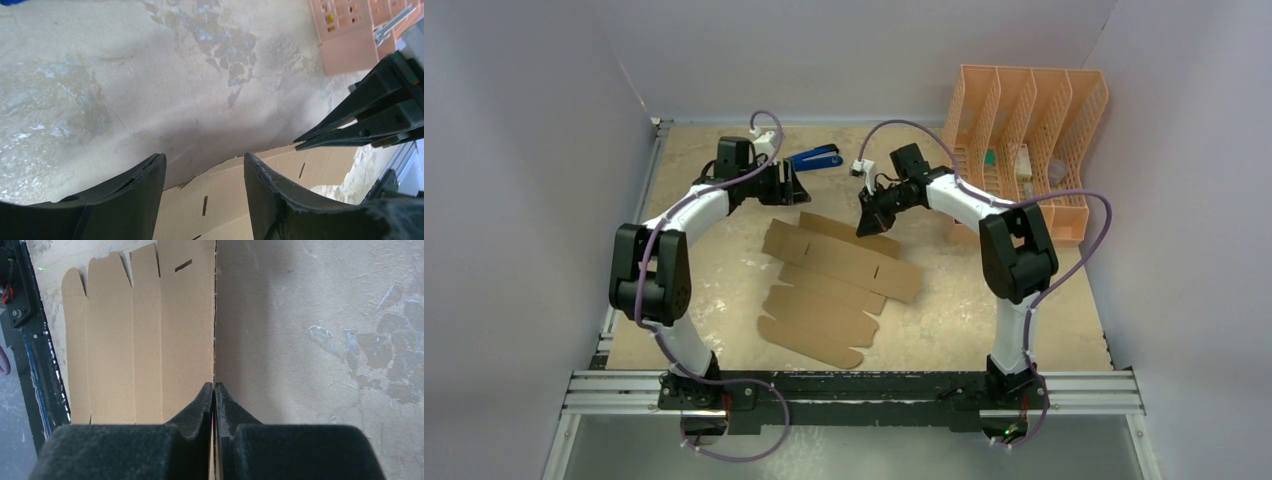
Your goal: Fold the paper box
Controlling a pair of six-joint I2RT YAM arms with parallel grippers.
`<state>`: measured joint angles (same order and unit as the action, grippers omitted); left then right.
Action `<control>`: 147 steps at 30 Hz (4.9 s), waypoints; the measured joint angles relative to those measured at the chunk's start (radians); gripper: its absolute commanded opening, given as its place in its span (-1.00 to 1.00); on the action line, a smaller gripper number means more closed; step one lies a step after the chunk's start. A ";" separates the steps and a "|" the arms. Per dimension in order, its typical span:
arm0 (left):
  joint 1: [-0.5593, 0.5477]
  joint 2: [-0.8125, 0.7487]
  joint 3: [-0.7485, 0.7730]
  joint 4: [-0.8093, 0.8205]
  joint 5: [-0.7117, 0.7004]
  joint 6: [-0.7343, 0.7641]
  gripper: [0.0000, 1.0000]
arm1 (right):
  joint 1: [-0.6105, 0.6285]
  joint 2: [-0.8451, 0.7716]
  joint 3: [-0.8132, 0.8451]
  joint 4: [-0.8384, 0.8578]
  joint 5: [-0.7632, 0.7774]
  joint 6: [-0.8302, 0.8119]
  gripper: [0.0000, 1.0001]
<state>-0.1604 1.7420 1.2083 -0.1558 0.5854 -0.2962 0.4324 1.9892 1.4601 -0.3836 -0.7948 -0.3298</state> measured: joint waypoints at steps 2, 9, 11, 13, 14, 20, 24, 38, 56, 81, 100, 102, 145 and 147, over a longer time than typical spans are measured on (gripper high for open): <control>-0.006 0.017 0.002 -0.010 0.020 0.025 0.17 | 0.002 0.000 0.000 -0.002 0.000 -0.005 -0.89; -0.046 0.043 0.003 -0.060 0.068 0.076 0.16 | 0.007 0.000 0.000 -0.011 0.002 -0.012 -0.90; -0.050 0.045 0.003 -0.076 0.074 0.085 0.14 | 0.008 0.000 0.001 -0.012 0.008 -0.012 -0.91; -0.051 0.045 0.003 -0.090 0.076 0.098 0.09 | 0.009 0.000 0.000 -0.013 0.019 -0.012 -0.93; -0.051 0.045 0.003 -0.095 0.076 0.100 0.07 | 0.010 0.000 0.000 -0.013 0.022 -0.012 -0.94; -0.060 0.037 -0.002 -0.124 0.064 0.104 0.01 | 0.014 -0.005 -0.001 0.012 0.071 0.001 -0.95; -0.081 -0.004 -0.028 -0.127 0.039 0.082 -0.03 | 0.017 -0.042 -0.020 0.056 0.113 0.023 -0.96; -0.137 -0.089 -0.118 -0.089 -0.134 -0.035 -0.02 | 0.039 -0.105 -0.058 0.163 0.210 0.027 -0.95; -0.024 -0.142 -0.265 -0.131 -0.251 -0.056 0.08 | 0.048 -0.105 -0.058 0.160 0.229 -0.025 -0.95; -0.032 -0.047 -0.266 -0.100 -0.170 -0.091 -0.35 | 0.065 -0.105 -0.058 0.158 0.246 -0.040 -0.97; -0.122 -0.172 -0.328 -0.029 -0.148 -0.206 -0.30 | 0.082 -0.106 -0.069 0.165 0.293 -0.057 -0.96; -0.123 -0.183 -0.328 -0.053 -0.172 -0.190 -0.22 | 0.084 -0.106 -0.069 0.165 0.303 -0.060 -0.96; -0.122 -0.117 -0.356 0.076 -0.150 -0.265 -0.25 | 0.116 -0.132 -0.081 0.164 0.382 -0.117 -0.97; -0.129 -0.117 -0.371 0.093 -0.151 -0.272 -0.25 | 0.119 -0.132 -0.081 0.164 0.390 -0.125 -0.97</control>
<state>-0.2890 1.6249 0.8375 -0.0624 0.4347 -0.5686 0.5510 1.8576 1.3788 -0.2199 -0.4049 -0.4549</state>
